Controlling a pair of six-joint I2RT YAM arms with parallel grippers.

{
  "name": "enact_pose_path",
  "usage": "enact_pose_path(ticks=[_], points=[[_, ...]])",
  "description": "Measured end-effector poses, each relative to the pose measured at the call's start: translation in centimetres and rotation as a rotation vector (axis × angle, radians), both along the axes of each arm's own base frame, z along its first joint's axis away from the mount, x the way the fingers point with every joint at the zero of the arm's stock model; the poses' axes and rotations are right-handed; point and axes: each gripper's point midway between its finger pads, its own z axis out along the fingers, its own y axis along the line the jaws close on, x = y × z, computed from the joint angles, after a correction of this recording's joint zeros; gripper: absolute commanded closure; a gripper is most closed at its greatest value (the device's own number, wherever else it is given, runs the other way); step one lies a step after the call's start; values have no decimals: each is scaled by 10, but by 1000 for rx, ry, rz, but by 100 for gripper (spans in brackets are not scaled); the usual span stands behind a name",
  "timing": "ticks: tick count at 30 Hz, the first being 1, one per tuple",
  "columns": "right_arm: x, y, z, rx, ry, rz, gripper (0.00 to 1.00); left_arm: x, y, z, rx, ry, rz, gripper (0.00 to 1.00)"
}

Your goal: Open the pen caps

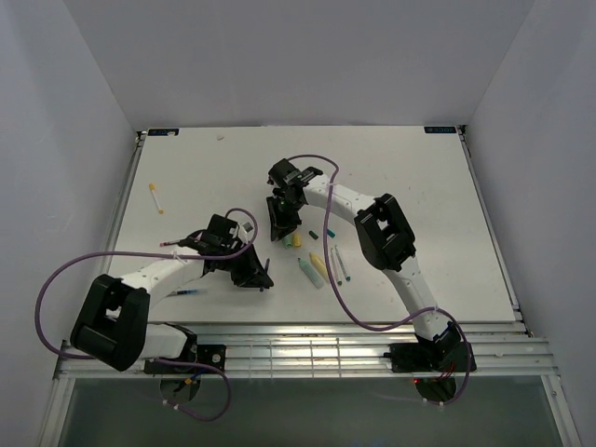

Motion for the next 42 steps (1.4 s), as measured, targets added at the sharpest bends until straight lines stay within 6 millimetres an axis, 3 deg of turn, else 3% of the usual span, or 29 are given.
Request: enact_pose_path(ticks=[13, 20, 23, 26, 31, 34, 37, 42], points=[[-3, 0, 2, 13, 0, 9, 60, 15, -16, -21, -41, 50, 22, 97], [-2, -6, 12, 0, -25, 12, 41, 18, -20, -27, -42, 53, 24, 98], [0, -6, 37, 30, -62, 19, 33, 21, -21, -27, -44, 38, 30, 99], [1, -7, 82, 87, -128, 25, 31, 26, -23, -28, -46, 28, 39, 100], [-19, -32, 192, 228, -301, 29, 30, 29, -26, -36, -41, 33, 43, 85], [-42, -62, 237, 285, -390, 27, 30, 30, -31, -39, -33, 16, 47, 77], [-68, -96, 243, 286, -417, 19, 30, 25, -34, -44, -24, 29, 59, 65], [-104, -143, 210, 223, -363, -14, 30, 19, -42, -39, -43, 54, 84, 45]])
